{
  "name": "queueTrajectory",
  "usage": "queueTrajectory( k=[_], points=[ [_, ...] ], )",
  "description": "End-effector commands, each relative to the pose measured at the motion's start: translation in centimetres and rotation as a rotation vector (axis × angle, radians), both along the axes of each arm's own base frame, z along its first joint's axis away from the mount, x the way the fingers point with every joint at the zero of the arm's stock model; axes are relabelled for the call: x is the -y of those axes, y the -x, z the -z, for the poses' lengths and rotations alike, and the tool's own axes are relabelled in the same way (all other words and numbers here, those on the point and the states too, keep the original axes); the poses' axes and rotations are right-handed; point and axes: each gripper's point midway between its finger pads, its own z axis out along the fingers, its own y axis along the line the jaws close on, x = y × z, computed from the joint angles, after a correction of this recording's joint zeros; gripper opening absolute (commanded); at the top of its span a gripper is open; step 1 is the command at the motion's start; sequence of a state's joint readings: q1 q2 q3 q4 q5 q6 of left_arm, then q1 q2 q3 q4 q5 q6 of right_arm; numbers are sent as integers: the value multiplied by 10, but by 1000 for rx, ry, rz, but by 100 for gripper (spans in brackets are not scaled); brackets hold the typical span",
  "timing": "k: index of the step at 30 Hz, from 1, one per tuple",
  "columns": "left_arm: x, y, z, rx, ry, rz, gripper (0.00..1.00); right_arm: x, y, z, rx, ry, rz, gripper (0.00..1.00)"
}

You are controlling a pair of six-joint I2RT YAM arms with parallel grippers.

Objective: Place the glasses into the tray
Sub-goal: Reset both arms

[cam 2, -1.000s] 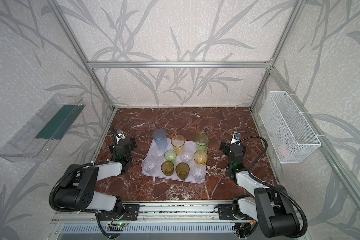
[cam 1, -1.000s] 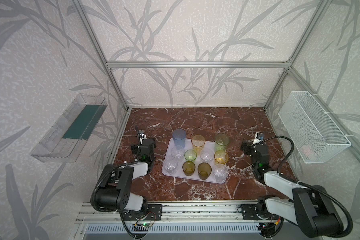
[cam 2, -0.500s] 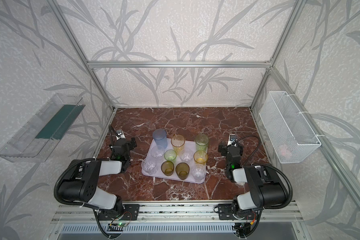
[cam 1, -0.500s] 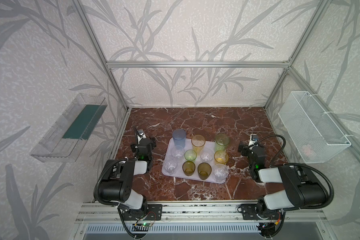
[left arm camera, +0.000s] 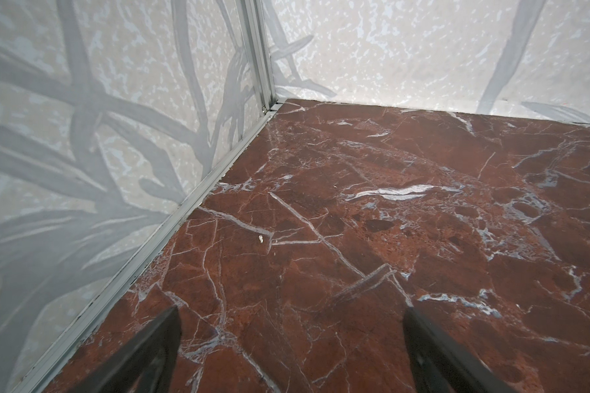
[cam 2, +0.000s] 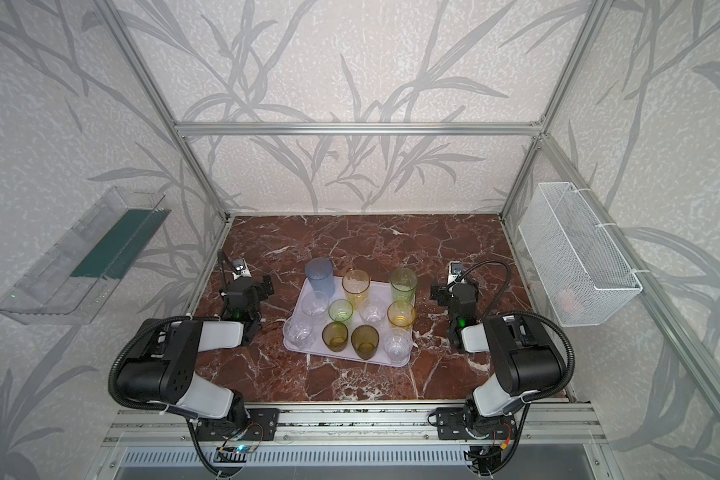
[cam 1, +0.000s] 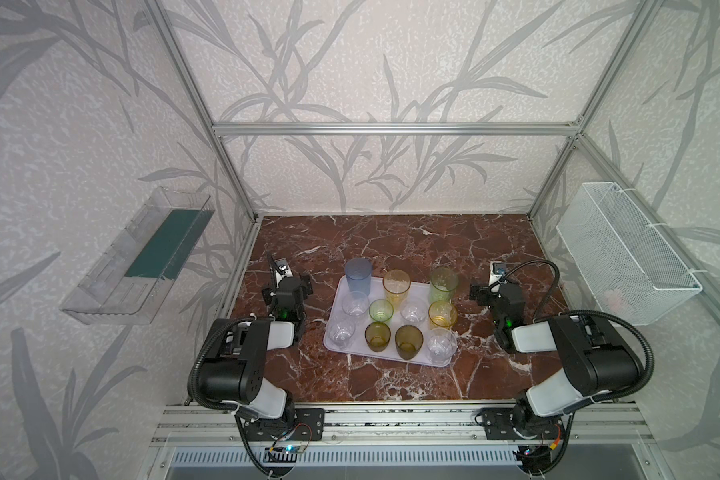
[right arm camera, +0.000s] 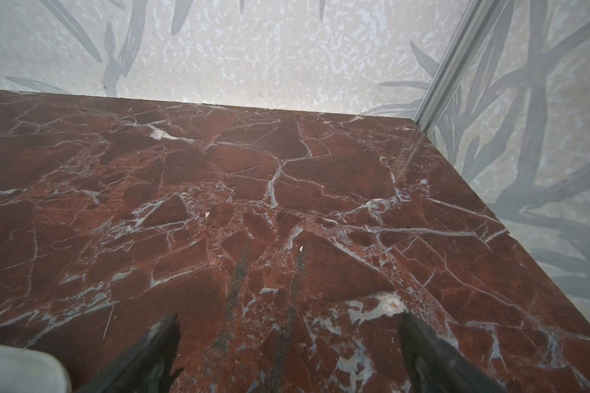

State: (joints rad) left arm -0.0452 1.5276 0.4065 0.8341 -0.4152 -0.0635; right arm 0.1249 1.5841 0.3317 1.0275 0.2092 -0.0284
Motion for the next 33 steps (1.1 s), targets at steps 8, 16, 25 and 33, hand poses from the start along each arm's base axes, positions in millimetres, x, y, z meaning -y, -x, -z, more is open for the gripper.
queueTrajectory(
  k=[8,16,25,33],
  points=[
    [0,-5,-7,22,-5,3,99,0,-2,-7,33,13,-1,99],
    [0,-6,-7,19,-2,5,100,-9,-7,-4,3,20,-48,99],
    [2,10,-24,76,-79,-52,99,-4,-1,-12,44,18,-20,99],
    [3,-1,-12,11,-55,-42,99,-3,-6,-5,19,23,-6,99]
  ],
)
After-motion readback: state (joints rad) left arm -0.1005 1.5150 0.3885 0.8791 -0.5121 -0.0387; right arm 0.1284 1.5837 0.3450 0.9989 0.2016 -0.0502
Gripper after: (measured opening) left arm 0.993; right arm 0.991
